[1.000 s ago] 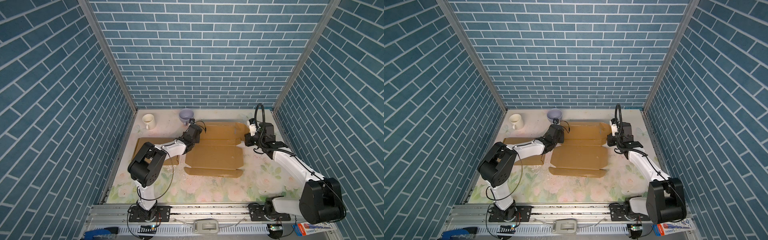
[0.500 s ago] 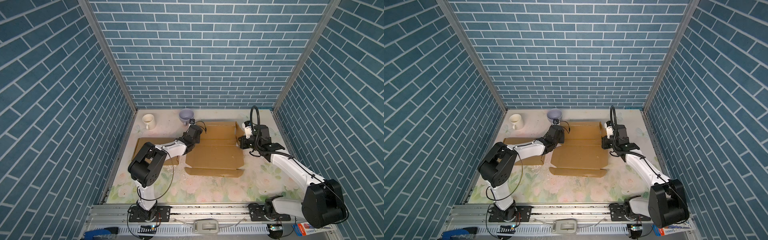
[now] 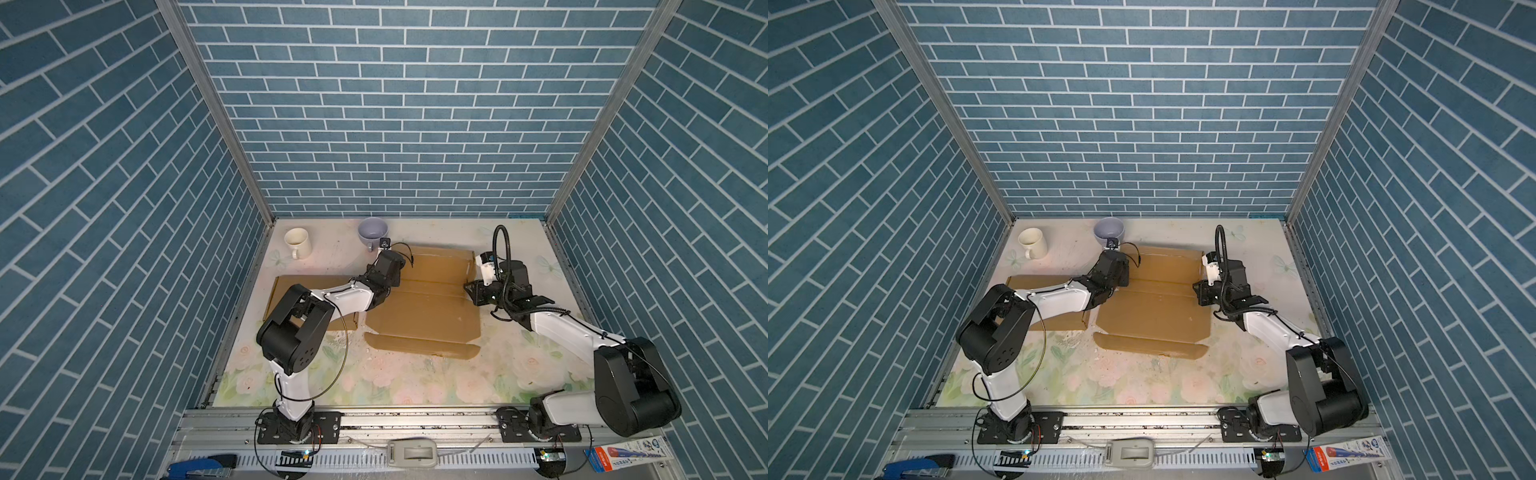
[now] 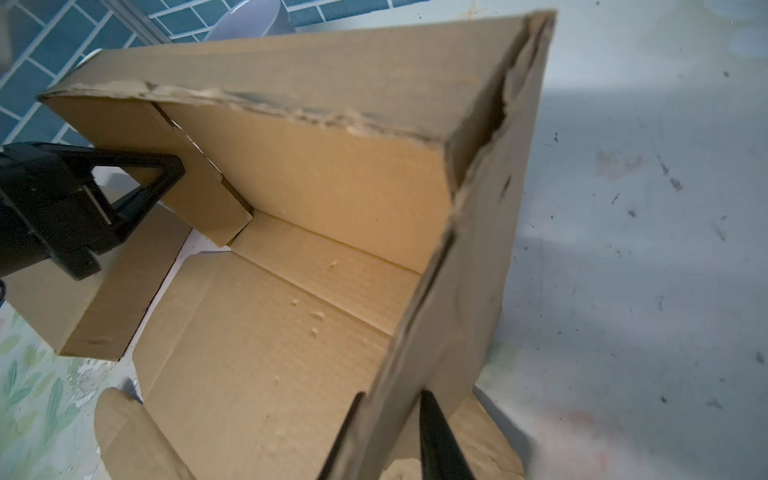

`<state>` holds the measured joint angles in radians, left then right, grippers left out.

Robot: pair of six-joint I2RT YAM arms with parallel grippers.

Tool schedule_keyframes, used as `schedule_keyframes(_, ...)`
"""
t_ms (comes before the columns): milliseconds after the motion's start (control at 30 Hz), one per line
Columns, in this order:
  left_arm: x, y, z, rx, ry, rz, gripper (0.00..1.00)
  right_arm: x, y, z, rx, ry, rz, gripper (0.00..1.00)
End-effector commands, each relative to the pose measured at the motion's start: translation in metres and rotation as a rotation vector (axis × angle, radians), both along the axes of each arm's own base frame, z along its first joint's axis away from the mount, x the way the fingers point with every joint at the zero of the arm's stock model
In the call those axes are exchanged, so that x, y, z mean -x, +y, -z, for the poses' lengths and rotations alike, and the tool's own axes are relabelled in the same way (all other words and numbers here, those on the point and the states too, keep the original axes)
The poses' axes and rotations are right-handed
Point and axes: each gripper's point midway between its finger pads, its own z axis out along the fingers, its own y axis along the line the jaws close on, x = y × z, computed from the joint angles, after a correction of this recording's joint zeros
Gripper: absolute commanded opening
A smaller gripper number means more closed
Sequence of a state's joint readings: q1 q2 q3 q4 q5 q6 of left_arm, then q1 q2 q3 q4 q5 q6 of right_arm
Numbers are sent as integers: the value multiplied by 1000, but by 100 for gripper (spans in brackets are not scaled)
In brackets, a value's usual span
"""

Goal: Fold the paper box

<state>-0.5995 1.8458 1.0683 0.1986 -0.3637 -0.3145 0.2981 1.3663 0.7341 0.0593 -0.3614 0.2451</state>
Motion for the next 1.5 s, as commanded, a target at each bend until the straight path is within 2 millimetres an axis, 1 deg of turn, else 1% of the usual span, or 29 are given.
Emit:
schedule_keyframes(0, 24, 13, 47, -82, 141, 21, 0, 4, -6, -35, -68, -9, -34, 41)
schedule_keyframes(67, 24, 12, 48, -84, 144, 24, 0, 4, -20, -49, -89, -25, 0, 48)
schedule_keyframes(133, 24, 12, 48, -84, 145, 25, 0, 2, -31, -61, -104, -40, 32, 50)
schedule_keyframes(267, 25, 13, 48, -93, 145, 30, 0, -9, -59, -84, -122, -83, 130, 52)
schedule_keyframes(333, 26, 14, 49, -97, 146, 27, 0, -18, -80, -96, -126, -116, 211, 51)
schedule_keyframes(367, 26, 15, 50, -97, 148, 28, 0, -23, -93, -98, -116, -124, 265, 51)
schedule_keyframes(433, 27, 15, 51, -99, 151, 28, 0, -33, -118, -98, -96, -126, 358, 50)
schedule_keyframes(500, 27, 15, 52, -98, 151, 28, 0, -46, -142, -89, -58, -118, 451, 47)
schedule_keyframes(567, 27, 15, 52, -95, 151, 29, 0, -58, -158, -77, -39, -99, 508, 44)
schedule_keyframes(600, 27, 14, 52, -95, 151, 30, 0, -64, -159, -72, -23, -93, 505, 43)
schedule_keyframes(667, 26, 14, 51, -96, 152, 31, 0, -78, -159, -59, 8, -82, 480, 42)
schedule_keyframes(700, 26, 14, 50, -97, 150, 31, 0, -86, -157, -50, 18, -67, 453, 41)
schedule_keyframes(800, 25, 14, 49, -98, 149, 34, 0, -103, -142, -26, -1, -19, 356, 37)
schedule_keyframes(867, 24, 13, 49, -96, 150, 31, 0, -107, -128, -14, -16, 2, 298, 36)
schedule_keyframes(933, 24, 13, 48, -93, 149, 29, 0, -105, -111, -6, 6, 7, 238, 36)
schedule_keyframes(1033, 24, 14, 48, -92, 147, 27, 0, -93, -89, -2, 59, 2, 154, 36)
schedule_keyframes(1100, 24, 15, 48, -92, 148, 28, 0, -80, -75, -2, 69, 12, 97, 35)
schedule_keyframes(1300, 23, 14, 48, -88, 147, 29, 0, -38, -47, -4, 67, 49, -14, 28)
schedule_keyframes(1367, 23, 14, 49, -88, 149, 29, 0, -27, -38, -2, 74, 64, -42, 27)
schedule_keyframes(1467, 22, 13, 50, -84, 150, 26, 0, -17, -28, 3, 95, 73, -65, 27)
